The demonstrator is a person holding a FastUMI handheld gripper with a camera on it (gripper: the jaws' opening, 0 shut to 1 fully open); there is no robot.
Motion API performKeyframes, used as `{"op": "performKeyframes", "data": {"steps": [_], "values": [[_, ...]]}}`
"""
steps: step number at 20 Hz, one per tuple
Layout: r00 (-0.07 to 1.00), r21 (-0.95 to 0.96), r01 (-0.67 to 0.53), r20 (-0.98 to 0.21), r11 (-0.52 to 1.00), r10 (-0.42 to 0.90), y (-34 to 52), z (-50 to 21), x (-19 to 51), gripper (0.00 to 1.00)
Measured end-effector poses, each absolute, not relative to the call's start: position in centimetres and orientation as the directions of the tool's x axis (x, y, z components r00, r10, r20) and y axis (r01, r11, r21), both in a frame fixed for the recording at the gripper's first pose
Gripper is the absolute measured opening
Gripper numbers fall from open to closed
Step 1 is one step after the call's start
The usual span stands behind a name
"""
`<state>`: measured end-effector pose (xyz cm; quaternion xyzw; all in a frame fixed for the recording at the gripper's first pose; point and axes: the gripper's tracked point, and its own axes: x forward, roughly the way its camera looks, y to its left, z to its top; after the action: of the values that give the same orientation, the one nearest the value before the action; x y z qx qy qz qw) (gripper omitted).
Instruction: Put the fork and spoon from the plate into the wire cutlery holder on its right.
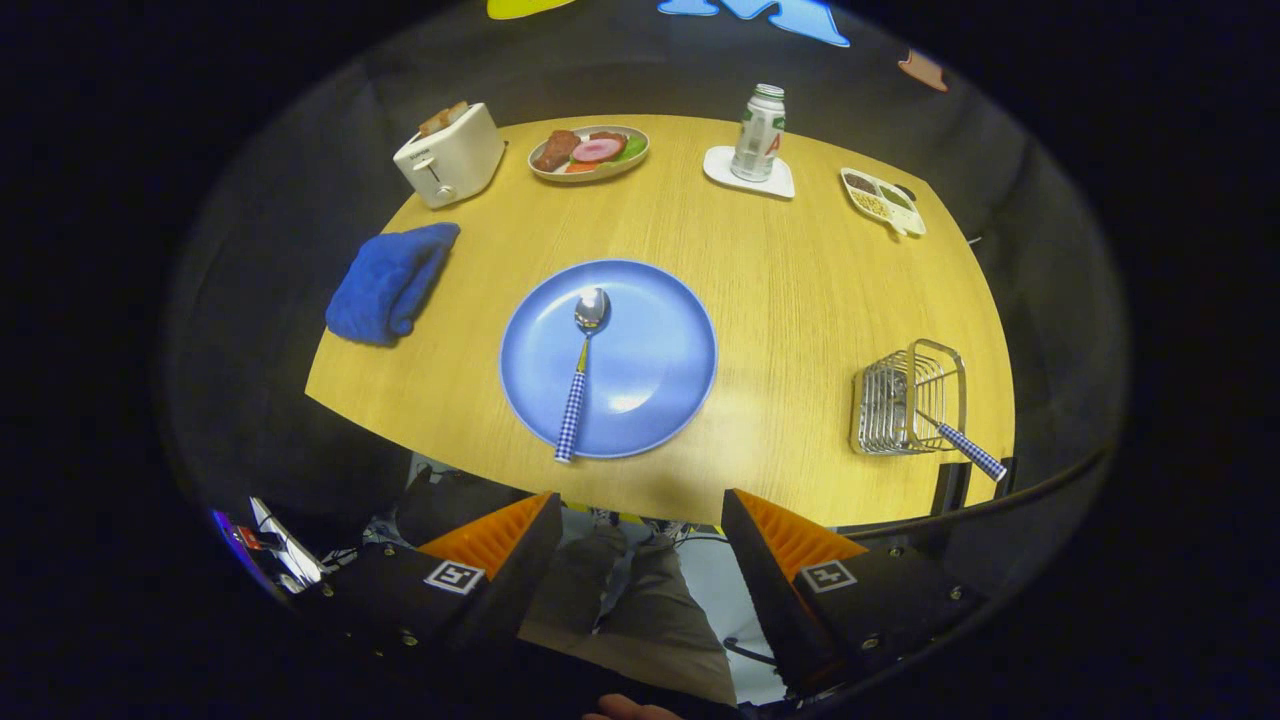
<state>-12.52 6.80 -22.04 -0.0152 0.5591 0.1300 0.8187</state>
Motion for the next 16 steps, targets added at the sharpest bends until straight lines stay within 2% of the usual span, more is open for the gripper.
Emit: {"op": "performKeyframes", "data": {"steps": [7, 16], "values": [[0.351, 0.162, -0.208, -0.908, 0.965, 0.228, 11.4, -24.3, -10.2, 0.99], [0.314, 0.098, -0.212, -0.935, 0.972, 0.163, 13.0, -28.9, -8.8, 0.98]]}}
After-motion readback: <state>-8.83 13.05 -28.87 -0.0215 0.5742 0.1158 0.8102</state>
